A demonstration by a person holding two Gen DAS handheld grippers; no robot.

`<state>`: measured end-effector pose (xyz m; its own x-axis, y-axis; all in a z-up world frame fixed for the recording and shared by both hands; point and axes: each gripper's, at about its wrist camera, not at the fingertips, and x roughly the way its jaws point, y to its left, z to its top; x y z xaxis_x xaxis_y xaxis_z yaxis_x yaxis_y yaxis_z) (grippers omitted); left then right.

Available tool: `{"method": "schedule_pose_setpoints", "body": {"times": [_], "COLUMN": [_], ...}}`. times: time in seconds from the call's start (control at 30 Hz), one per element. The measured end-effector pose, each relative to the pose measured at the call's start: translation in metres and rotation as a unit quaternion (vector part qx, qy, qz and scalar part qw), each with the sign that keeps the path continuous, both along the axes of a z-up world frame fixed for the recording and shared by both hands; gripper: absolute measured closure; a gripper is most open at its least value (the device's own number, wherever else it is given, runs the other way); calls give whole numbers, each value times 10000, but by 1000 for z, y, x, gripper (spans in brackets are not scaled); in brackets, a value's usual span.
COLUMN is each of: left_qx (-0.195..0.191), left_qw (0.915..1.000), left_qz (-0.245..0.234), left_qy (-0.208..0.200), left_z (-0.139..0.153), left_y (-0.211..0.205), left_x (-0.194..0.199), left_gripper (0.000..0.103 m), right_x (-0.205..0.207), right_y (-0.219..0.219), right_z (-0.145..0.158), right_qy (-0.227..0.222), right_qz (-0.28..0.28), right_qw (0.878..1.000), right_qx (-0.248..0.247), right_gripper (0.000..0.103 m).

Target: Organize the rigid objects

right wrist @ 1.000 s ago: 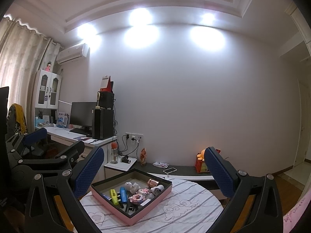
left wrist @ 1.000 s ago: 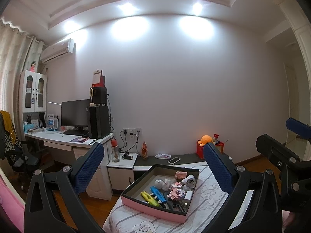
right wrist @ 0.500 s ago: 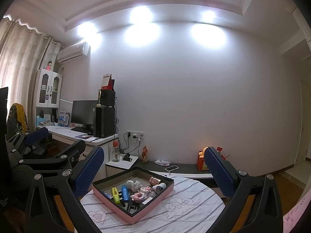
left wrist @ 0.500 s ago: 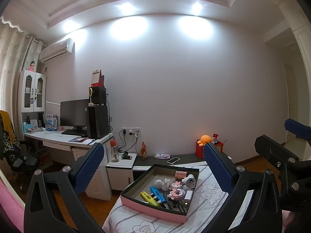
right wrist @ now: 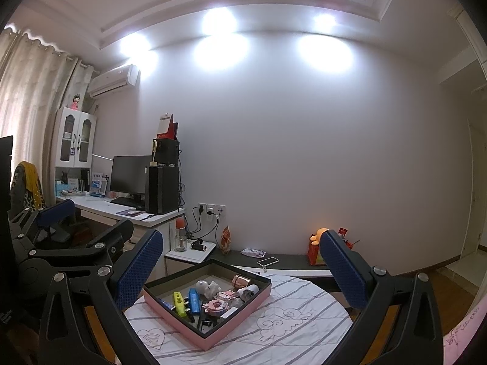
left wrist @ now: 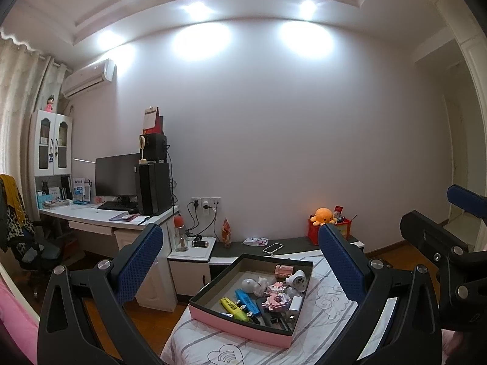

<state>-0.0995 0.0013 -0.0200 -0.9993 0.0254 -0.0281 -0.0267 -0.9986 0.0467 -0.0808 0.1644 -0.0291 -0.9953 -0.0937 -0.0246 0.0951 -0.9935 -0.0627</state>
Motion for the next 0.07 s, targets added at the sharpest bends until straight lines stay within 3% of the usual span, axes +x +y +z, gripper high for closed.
{"method": "schedule_pose_setpoints", "body": {"times": [0.07], "left_qx": [-12], "left_qw": [10000], "left_qz": [-2], "left_qy": [-1], "left_z": [0], "left_y": [3], "left_x": [-1], "left_gripper": [0], "right_x": [0], "right_y": [1], "right_z": [0], "right_qy": [-2], "right_qz": [2], "right_qw": [10000], "right_qx": [-9], "right_gripper": [0]}}
